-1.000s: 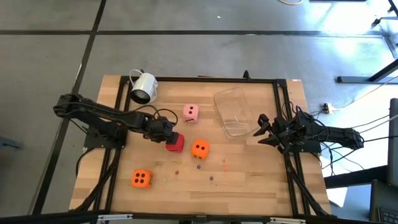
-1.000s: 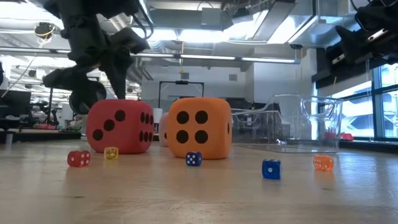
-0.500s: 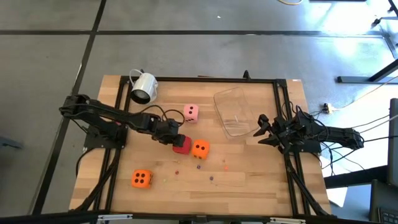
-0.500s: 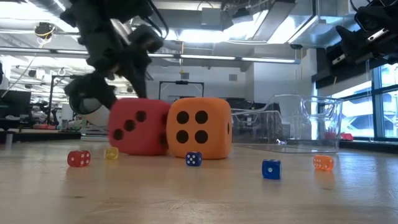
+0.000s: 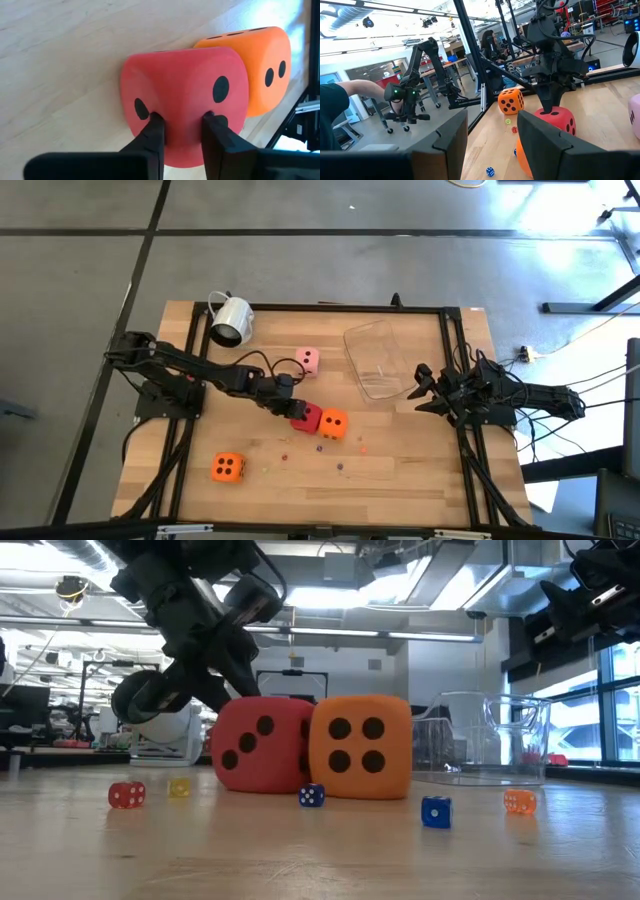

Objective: Pick & Place Dice
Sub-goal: Put the large red die in the bin

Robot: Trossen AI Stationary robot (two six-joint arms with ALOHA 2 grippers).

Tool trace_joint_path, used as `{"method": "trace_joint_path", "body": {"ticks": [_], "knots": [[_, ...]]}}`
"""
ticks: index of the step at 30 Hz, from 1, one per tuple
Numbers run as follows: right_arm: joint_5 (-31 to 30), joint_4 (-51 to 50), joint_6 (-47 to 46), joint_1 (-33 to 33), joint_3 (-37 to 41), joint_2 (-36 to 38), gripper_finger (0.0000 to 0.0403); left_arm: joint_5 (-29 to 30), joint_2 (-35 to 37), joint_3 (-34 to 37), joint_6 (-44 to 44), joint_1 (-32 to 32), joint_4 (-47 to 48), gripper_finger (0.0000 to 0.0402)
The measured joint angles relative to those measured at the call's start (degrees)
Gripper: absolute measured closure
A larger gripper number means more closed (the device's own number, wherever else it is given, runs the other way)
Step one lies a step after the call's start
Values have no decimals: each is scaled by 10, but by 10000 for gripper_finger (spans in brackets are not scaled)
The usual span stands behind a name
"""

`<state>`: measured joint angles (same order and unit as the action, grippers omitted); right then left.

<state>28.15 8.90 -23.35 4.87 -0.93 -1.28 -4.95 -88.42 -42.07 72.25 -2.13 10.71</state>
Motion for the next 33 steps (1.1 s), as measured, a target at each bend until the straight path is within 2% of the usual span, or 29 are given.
{"method": "trace_joint_path", "body": {"ticks": [10, 16, 22, 27, 33], "knots": [[0, 0, 0, 0, 0, 0, 229, -1, 60, 1, 3, 7, -9, 351], [0, 4, 0, 0, 0, 0, 229, 30, 125, 4, 3, 11, 11, 365], [-1, 55, 0, 0, 0, 0, 229, 61, 181, 3, 3, 10, -5, 371], [-18, 100, 0, 0, 0, 0, 229, 114, 202, 3, -29, 6, -88, 371], [-53, 153, -2, 0, 0, 0, 230, 202, 191, 1, -148, 19, -216, 380]]}}
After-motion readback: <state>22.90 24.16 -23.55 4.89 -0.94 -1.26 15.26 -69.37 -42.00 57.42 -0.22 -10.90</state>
